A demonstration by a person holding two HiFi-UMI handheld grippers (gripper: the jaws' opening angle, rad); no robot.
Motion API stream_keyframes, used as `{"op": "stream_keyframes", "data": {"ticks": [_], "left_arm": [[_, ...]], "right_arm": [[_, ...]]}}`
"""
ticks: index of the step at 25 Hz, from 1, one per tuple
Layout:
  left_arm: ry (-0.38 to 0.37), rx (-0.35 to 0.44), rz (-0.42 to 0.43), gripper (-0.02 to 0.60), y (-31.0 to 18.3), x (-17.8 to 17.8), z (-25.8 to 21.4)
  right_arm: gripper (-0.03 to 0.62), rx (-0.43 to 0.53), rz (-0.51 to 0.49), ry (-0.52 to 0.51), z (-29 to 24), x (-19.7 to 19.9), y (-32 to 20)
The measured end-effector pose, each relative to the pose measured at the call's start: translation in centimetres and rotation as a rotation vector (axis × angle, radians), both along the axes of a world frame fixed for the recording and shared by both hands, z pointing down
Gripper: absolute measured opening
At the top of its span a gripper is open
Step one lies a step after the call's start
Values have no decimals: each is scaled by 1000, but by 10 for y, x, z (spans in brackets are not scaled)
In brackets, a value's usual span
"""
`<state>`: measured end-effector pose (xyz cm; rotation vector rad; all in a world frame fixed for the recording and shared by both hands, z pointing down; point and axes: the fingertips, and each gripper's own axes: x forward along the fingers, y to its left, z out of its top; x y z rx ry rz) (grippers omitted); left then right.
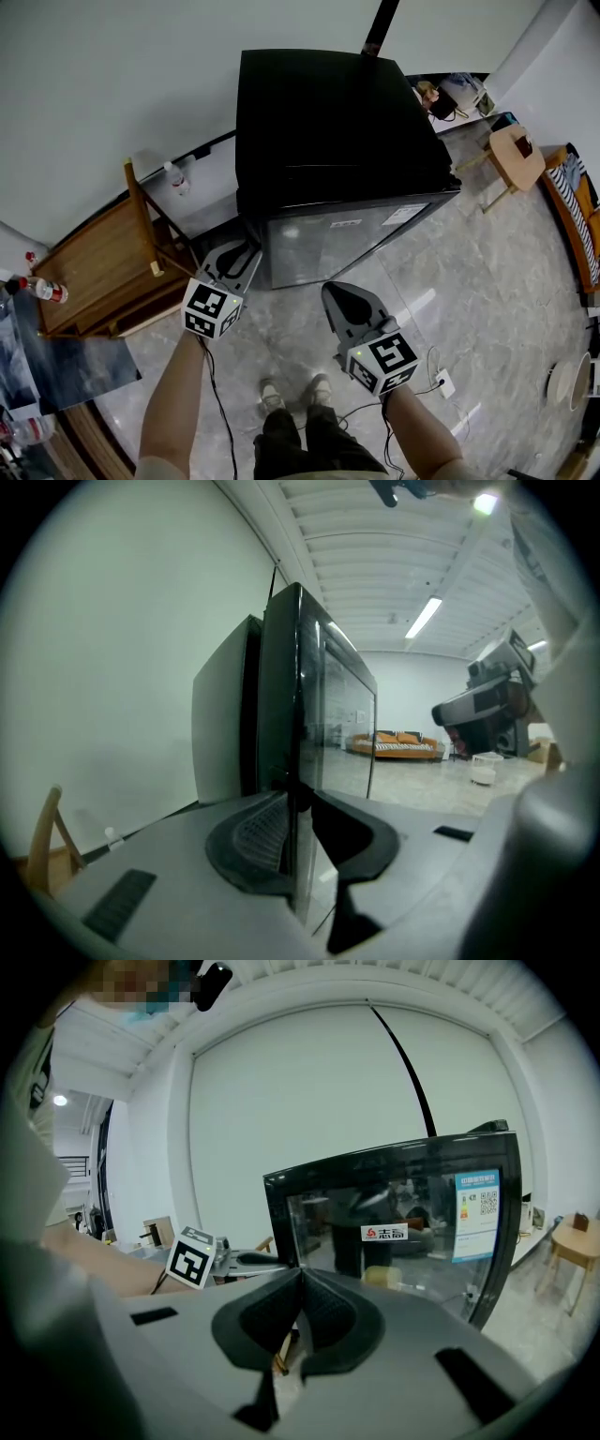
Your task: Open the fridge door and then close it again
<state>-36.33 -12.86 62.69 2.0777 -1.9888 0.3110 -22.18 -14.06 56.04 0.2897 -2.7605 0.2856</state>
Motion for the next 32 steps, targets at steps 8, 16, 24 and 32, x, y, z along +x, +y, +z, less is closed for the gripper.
{"op": "stream_keyframes", "data": {"ticks": [8,16,24,32], "left_arm": [[25,-2,-5,67,29,39,-1],[13,-18,-29,67,41,57,-1],[15,-19,-21,67,57,87,-1],[49,-24,-13,69,70,121,-5]], "right_arm": [[-3,-3,-8,-4,-2,10,12],[-3,1,-18,2,-2,30,34],[-3,4,-8,11,-1,56,47],[-3,-11,13,23,-1,85,63]]}}
